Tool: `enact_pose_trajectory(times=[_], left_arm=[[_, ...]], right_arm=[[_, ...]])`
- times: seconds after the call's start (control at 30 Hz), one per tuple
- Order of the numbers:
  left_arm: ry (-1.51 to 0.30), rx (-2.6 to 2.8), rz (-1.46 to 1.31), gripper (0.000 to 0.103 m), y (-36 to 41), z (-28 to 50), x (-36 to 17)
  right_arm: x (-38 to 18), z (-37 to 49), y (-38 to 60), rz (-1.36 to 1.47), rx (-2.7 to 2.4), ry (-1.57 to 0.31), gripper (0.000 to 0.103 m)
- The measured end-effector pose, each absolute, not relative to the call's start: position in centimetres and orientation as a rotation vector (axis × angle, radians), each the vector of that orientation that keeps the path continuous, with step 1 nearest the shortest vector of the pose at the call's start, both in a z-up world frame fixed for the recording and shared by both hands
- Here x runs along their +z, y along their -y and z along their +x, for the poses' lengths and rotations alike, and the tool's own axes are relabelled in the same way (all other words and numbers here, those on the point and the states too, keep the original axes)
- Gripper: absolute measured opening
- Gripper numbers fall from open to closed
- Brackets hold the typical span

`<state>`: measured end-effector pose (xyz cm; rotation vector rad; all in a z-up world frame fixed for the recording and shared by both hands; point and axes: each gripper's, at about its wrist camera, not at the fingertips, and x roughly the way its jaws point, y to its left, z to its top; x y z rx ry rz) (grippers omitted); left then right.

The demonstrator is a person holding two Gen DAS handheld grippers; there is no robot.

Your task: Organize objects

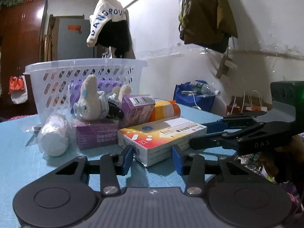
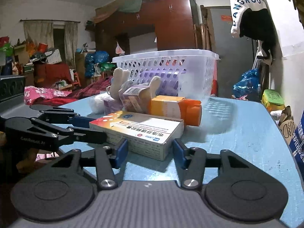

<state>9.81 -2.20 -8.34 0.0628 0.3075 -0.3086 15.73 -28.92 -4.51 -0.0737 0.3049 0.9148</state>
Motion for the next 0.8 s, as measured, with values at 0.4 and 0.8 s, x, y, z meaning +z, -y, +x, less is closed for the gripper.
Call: enact_pose_trajectory(times=[0.4,0.8], left_arm=[[-0.256,-0.333,0.056,0.042,0.1,8.2,-8.4],[-0.179,-0.334,0.064,0.039,-0.5,5.3,-7.3]], right_arm=[[-4.0,14.7,28.4,-0.081,0.955,-0.288,0.040],[-2.4,13.2,27.9,-0.085,0.969,-0.245,0.038]])
